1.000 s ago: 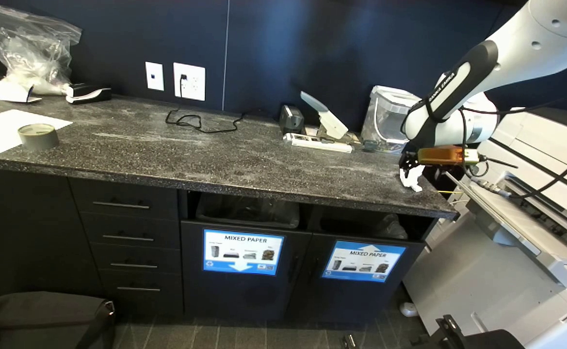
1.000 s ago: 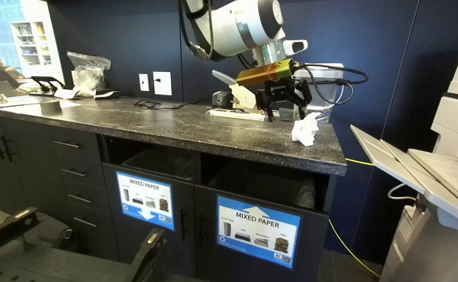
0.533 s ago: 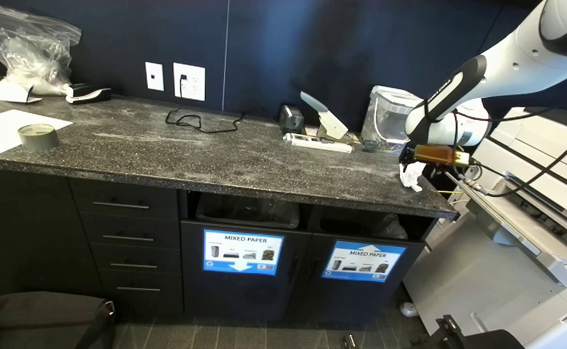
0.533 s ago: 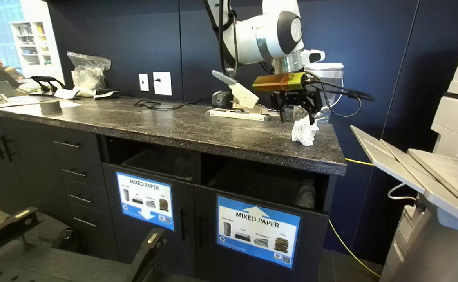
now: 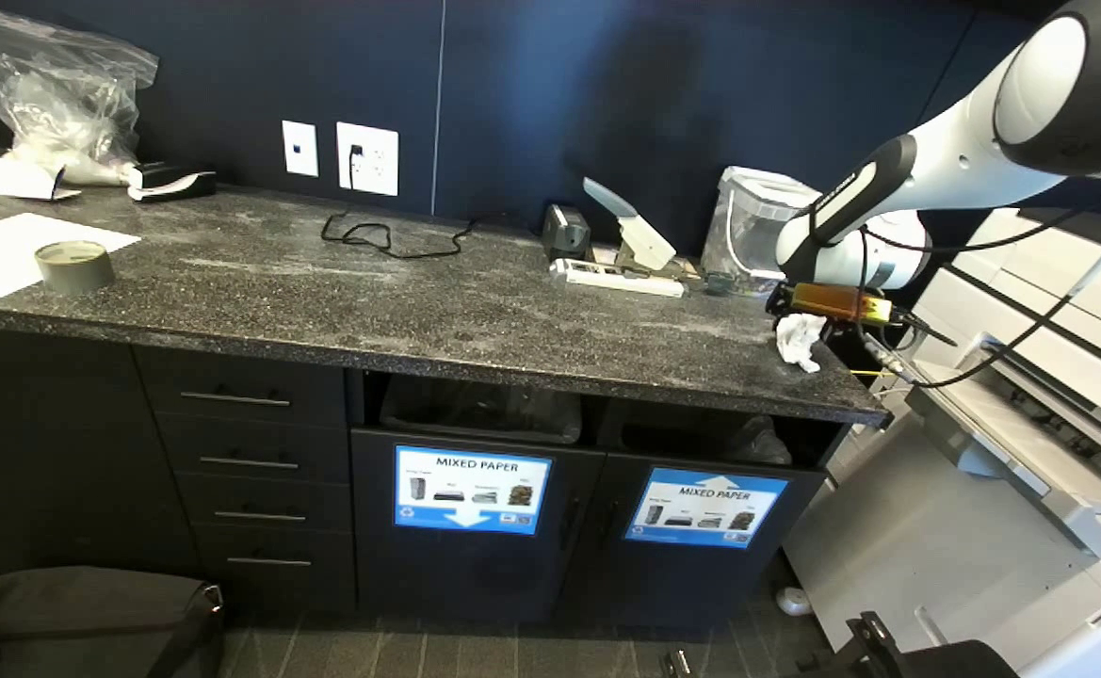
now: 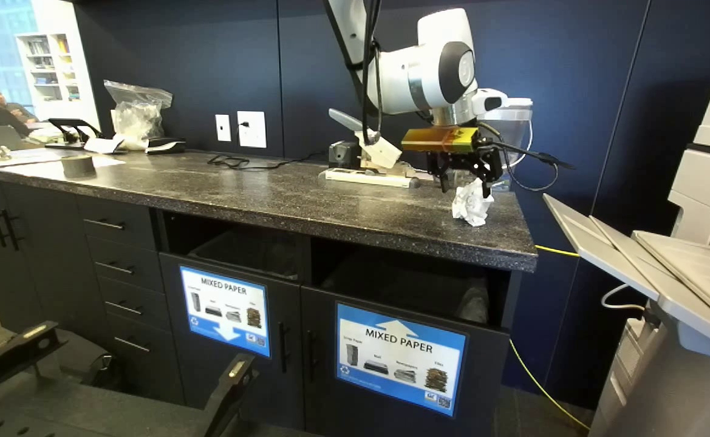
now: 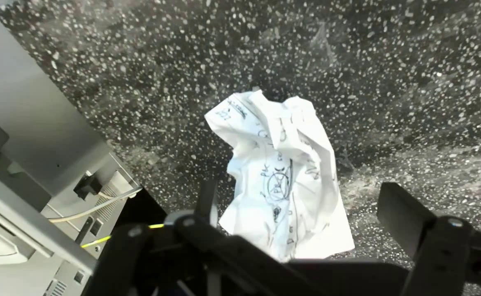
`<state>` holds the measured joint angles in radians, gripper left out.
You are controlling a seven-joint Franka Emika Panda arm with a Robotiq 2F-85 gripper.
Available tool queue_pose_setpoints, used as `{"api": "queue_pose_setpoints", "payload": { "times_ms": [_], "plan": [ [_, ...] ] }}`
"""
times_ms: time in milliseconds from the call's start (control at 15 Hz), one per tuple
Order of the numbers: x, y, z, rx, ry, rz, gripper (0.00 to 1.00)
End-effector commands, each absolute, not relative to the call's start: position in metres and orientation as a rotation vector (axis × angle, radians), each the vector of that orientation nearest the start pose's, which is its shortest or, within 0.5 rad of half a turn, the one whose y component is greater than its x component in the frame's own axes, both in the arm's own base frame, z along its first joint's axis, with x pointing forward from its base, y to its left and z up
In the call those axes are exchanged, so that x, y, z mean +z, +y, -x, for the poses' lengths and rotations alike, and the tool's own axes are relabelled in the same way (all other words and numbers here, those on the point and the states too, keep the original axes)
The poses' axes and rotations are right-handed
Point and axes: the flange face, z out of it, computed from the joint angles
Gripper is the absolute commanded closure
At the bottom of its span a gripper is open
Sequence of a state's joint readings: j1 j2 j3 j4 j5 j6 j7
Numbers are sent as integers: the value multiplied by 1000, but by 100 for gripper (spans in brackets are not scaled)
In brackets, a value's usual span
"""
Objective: Put the tissues in the rubbish bin.
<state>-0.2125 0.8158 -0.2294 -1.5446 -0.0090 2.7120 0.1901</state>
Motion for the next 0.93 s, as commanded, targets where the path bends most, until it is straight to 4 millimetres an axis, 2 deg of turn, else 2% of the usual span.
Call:
{"api": "queue_pose_setpoints", "payload": {
  "times_ms": [0,267,333,400,867],
  "plan": [
    [206,-298,-697,-591,859,3176,0],
    [192,-308,-701,-567,869,3185,0],
    [190,-310,-702,-565,870,3186,6],
    [187,-312,-702,-559,873,3190,26],
    [178,-313,-710,-513,853,3207,80]
  ]
}}
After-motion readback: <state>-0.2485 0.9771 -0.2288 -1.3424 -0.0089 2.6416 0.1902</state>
